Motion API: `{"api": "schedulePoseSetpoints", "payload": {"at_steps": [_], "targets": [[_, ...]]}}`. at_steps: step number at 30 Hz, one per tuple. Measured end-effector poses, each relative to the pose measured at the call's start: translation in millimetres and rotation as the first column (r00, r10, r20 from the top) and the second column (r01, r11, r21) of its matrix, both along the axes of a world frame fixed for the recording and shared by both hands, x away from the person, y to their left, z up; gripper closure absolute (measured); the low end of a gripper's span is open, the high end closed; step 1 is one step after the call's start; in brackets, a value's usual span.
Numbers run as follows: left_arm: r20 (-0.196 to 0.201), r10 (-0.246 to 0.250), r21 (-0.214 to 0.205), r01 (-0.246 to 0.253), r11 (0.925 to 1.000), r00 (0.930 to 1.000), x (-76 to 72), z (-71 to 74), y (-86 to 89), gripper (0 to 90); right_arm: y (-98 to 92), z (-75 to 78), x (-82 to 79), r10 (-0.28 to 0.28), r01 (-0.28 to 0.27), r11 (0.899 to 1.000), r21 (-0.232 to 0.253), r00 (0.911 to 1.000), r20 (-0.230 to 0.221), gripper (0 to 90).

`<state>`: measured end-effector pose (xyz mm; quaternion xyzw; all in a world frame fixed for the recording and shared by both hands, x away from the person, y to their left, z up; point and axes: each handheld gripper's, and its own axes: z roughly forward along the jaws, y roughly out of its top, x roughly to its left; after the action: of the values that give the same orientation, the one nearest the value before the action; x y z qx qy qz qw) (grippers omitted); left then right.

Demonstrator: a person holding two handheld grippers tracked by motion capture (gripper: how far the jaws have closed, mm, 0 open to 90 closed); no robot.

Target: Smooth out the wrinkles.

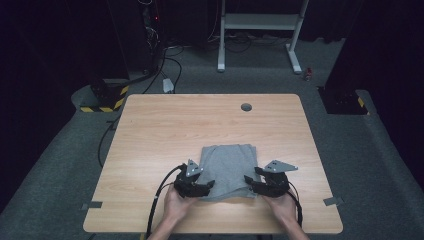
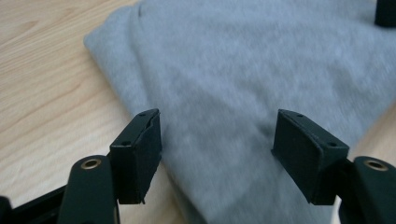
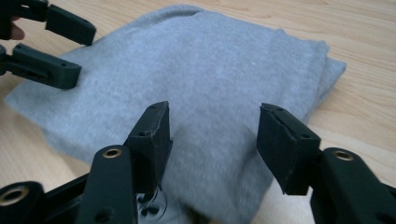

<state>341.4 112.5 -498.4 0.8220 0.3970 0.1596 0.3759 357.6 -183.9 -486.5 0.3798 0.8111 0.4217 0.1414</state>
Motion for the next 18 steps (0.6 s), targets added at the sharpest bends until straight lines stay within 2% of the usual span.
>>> {"api": "schedulePoseSetpoints", "payload": {"at_steps": [2, 3, 7, 9, 12, 13, 15, 18], "targets": [[0.005, 0.002, 0.022, -0.003, 0.9997, 1.0000, -6.6, -4.5, 0.4, 32.9, -2.1, -1.3, -4.6, 0.005, -0.005, 1.000, -0.002, 1.0000, -0.007, 41.8], [0.002, 0.005, 0.029, -0.005, 0.9996, 1.0000, -8.9, -7.0, 0.4, 33.3, -2.2, -2.9, -8.5, 0.006, -0.006, 1.000, -0.020, 1.0000, -0.005, 41.6], [-0.007, 0.033, 0.024, -0.032, 0.9992, 0.9994, -12.4, -17.4, -0.7, 34.4, -2.4, -11.8, -13.7, 0.012, -0.012, 0.998, -0.064, 0.9999, -0.004, 39.8], [0.004, 0.049, 0.011, -0.049, 0.9988, 0.9988, -13.1, -20.9, -0.9, 33.4, -2.1, -16.5, -15.7, 0.012, -0.013, 0.997, -0.077, 0.9999, -0.007, 39.3], [0.019, 0.064, 0.001, -0.064, 0.9979, 0.9978, -9.8, -26.0, 0.6, 31.6, 0.2, -25.6, -18.8, 0.012, -0.013, 0.993, -0.120, 0.9998, -0.013, 38.9], [0.011, 0.070, -0.019, -0.070, 0.9974, 0.9975, -9.3, -27.0, -0.4, 31.6, 0.0, -29.6, -18.6, 0.010, -0.013, 0.991, -0.130, 0.9997, -0.022, 38.9], [0.025, 0.077, -0.014, -0.077, 0.9969, 0.9967, -5.1, -27.8, -0.3, 31.5, -0.4, -34.5, -17.8, -0.005, 0.001, 0.990, -0.138, 0.9995, -0.031, 38.8], [0.023, 0.079, -0.018, -0.078, 0.9967, 0.9966, 1.6, -27.8, -2.0, 31.7, 0.1, -35.9, -15.9, -0.025, 0.022, 0.990, -0.142, 0.9995, -0.018, 40.2]]}}
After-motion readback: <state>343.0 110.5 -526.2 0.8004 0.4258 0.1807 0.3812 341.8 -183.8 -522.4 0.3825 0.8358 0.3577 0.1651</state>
